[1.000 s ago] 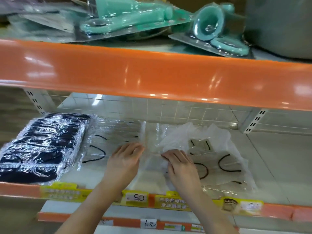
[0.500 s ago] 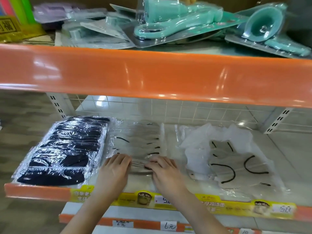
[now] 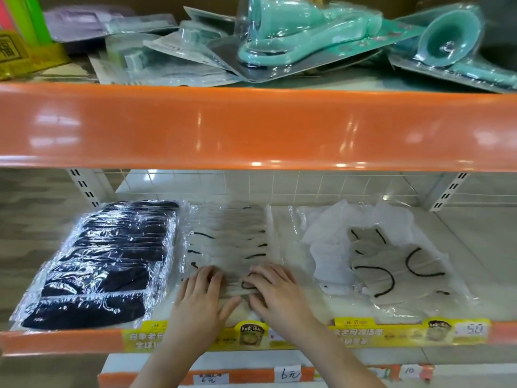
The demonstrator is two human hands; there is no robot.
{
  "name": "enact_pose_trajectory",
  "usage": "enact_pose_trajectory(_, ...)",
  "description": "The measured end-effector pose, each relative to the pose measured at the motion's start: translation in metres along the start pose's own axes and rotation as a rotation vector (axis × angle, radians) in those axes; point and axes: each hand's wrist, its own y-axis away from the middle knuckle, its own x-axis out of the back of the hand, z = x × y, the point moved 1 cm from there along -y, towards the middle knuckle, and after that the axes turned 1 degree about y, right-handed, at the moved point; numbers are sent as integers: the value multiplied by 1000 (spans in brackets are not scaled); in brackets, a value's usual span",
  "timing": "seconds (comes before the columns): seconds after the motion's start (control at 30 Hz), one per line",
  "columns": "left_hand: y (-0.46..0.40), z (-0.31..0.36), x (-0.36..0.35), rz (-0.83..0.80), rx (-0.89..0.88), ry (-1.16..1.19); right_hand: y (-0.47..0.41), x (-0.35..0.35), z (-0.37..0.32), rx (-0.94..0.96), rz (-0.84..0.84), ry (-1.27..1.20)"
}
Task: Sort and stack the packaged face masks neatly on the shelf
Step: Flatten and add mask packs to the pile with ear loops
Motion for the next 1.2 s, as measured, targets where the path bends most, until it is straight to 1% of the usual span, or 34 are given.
enact_pose_trajectory(0.07, 0, 2, 1, -3, 21, 10, 1, 2, 0, 10, 8, -11)
enact_pose_trajectory(0.27, -3, 9, 1, 177, 47, 18, 3, 3, -2, -2, -8, -46)
enact_pose_trajectory(0.43, -9, 15, -8, 237, 56, -10, 4, -2, 2, -22, -17, -53)
enact_pose_trajectory(0.53, -13, 28, -9, 285, 22, 21, 4, 1, 4, -25, 19, -34)
enact_pose_trajectory(0.7, -22, 71, -5, 363, -57, 84, 14, 23, 25, -106, 43, 2)
enact_pose_trajectory(0.83, -32, 120, -6, 358, -123, 172, 31, 56, 59, -148, 72, 54)
enact_pose_trajectory(0.97, -43, 169, -13, 283, -206, 278, 56, 91, 95, -143, 80, 120)
enact_pose_trajectory(1.1, -54, 214, -17, 262, -310, 320, 76, 118, 139, -204, 44, 125)
enact_pose_trajectory(1.2, -61, 243, -22, 243, -394, 363, 86, 133, 166, -278, -48, 118)
